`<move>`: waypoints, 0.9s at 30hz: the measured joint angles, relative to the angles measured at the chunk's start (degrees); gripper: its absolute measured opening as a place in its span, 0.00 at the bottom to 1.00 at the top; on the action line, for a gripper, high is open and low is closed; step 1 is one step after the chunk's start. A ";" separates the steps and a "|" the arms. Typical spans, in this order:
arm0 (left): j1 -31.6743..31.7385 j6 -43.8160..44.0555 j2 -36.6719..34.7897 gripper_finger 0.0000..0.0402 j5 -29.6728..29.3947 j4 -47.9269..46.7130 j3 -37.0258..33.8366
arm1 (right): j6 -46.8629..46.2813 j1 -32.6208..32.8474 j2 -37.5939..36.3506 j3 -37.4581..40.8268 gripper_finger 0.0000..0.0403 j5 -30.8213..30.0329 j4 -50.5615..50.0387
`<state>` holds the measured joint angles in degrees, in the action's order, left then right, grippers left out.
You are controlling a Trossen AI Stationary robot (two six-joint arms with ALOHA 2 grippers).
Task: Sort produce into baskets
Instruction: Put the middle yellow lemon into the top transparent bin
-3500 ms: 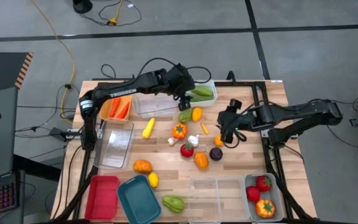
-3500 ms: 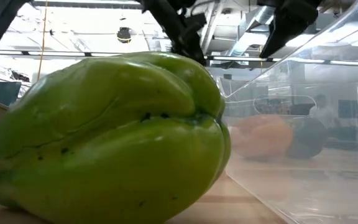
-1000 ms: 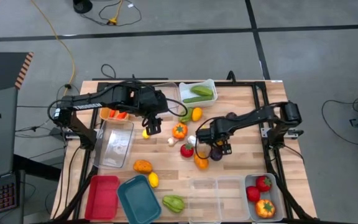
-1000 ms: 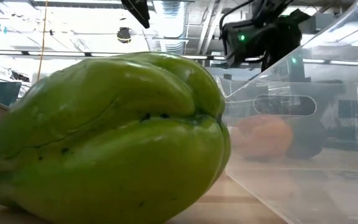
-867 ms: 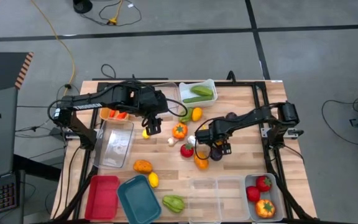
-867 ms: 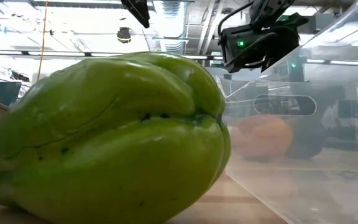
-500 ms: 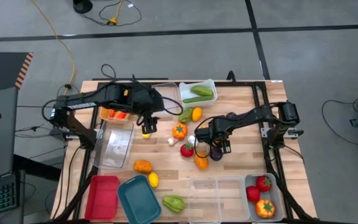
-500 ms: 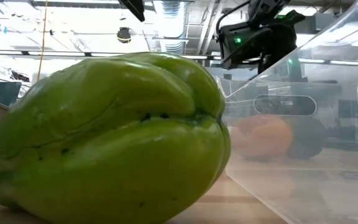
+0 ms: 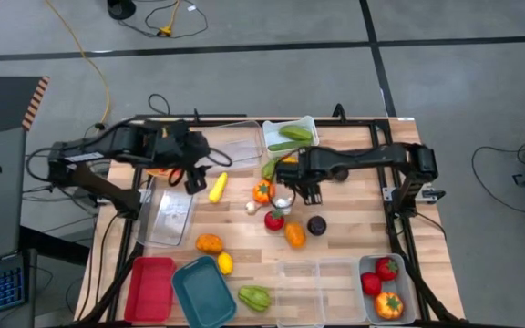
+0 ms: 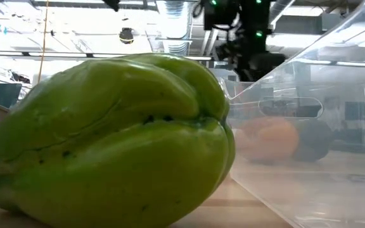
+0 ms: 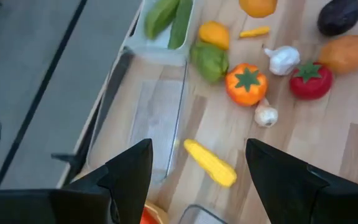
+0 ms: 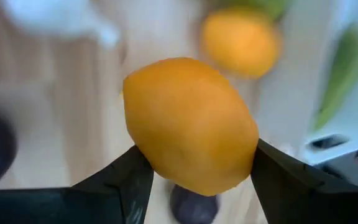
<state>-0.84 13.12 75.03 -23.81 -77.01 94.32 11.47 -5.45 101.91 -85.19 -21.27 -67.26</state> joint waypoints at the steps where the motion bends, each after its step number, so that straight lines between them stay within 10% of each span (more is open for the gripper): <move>1: -0.53 1.12 -1.24 0.61 -0.59 0.80 -2.06 | 0.95 -0.64 0.00 -0.83 0.65 0.04 2.23; 12: -3.34 6.06 -10.30 0.61 -0.61 12.25 -21.03 | 5.54 -6.83 0.55 -2.34 0.65 0.45 32.48; 27: -3.72 4.72 -10.17 0.61 -0.42 16.65 -27.15 | 1.96 -12.60 0.61 -1.05 0.65 14.13 52.23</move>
<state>-4.56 17.85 64.86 -24.23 -60.37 67.18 13.43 -18.05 102.52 -86.24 -7.14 -15.03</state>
